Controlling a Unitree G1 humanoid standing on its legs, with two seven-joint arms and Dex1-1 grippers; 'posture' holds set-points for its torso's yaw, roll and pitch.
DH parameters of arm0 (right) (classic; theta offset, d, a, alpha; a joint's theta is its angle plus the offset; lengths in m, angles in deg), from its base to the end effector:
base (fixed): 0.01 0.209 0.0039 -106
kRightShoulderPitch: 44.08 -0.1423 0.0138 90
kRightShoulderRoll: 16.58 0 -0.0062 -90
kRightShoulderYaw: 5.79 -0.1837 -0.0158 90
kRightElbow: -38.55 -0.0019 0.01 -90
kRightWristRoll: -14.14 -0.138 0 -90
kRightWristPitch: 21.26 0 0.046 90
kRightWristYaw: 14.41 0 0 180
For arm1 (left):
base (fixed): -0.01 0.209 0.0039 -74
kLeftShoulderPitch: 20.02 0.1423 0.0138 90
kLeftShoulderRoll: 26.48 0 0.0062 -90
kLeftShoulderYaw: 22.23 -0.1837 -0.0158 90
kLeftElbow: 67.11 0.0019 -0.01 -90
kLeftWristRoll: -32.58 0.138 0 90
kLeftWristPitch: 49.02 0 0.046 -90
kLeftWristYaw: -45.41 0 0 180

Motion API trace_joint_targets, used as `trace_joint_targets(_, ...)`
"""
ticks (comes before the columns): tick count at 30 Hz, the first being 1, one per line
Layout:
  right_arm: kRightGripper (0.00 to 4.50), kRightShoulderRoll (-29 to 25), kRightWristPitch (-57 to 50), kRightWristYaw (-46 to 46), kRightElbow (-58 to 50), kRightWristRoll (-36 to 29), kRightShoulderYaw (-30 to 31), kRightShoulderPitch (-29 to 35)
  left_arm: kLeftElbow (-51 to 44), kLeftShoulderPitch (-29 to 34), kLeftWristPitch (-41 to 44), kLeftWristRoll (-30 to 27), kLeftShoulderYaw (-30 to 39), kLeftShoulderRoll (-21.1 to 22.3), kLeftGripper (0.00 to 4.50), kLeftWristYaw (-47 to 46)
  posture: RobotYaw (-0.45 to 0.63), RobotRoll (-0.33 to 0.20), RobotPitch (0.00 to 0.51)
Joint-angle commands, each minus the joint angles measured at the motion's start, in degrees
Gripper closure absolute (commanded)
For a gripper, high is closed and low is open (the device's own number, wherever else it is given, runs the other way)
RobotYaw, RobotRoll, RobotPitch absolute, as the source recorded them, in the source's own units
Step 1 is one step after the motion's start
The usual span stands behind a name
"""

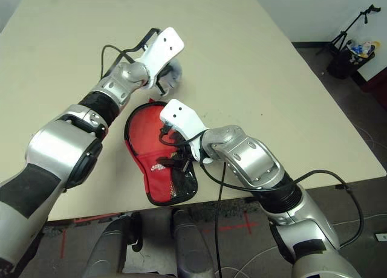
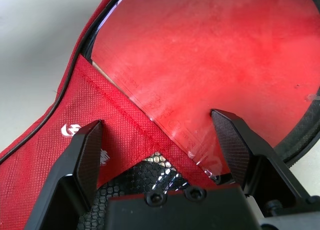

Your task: Store the ping-pong paddle in its case and zip it.

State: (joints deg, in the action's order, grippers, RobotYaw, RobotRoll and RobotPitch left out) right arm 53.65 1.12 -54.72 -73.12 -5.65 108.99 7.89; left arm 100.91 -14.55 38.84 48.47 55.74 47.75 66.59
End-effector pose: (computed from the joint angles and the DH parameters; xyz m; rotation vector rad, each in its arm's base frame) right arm 0.2530 -0.1380 0.1825 -0.5044 0.5770 1.0144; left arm 0.3715 0.0367 0.2301 0.7429 -0.0466 -0.6757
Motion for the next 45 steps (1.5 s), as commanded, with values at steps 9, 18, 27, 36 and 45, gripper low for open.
trace_joint_targets(9,0.00,1.1,-2.3,-0.1,4.1,0.2,3.5,3.1,-0.6,1.7,-1.5,0.2,0.8,-3.8,4.47,5.1,-0.15,0.000,0.251)
trace_joint_targets(18,0.00,1.7,-0.8,-0.9,6.1,1.1,3.9,2.0,-0.6,3.5,1.1,0.2,0.9,-2.5,4.20,9.2,-0.12,0.000,0.243)
trace_joint_targets(27,0.00,2.0,0.4,-1.4,7.6,1.7,4.0,1.6,-2.0,0.2,0.3,-3.8,5.8,-0.3,1.37,12.8,-0.10,0.000,0.231)
trace_joint_targets(36,0.00,2.2,1.5,-1.8,9.0,2.4,3.9,1.3,-4.3,-3.2,-0.5,-6.4,8.0,6.2,0.01,20.9,-0.09,0.000,0.212)
trace_joint_targets(45,0.00,2.9,3.2,-2.4,11.9,3.7,3.5,0.3,-7.4,1.7,-1.3,-4.7,4.3,12.2,0.01,32.2,-0.08,0.000,0.185)
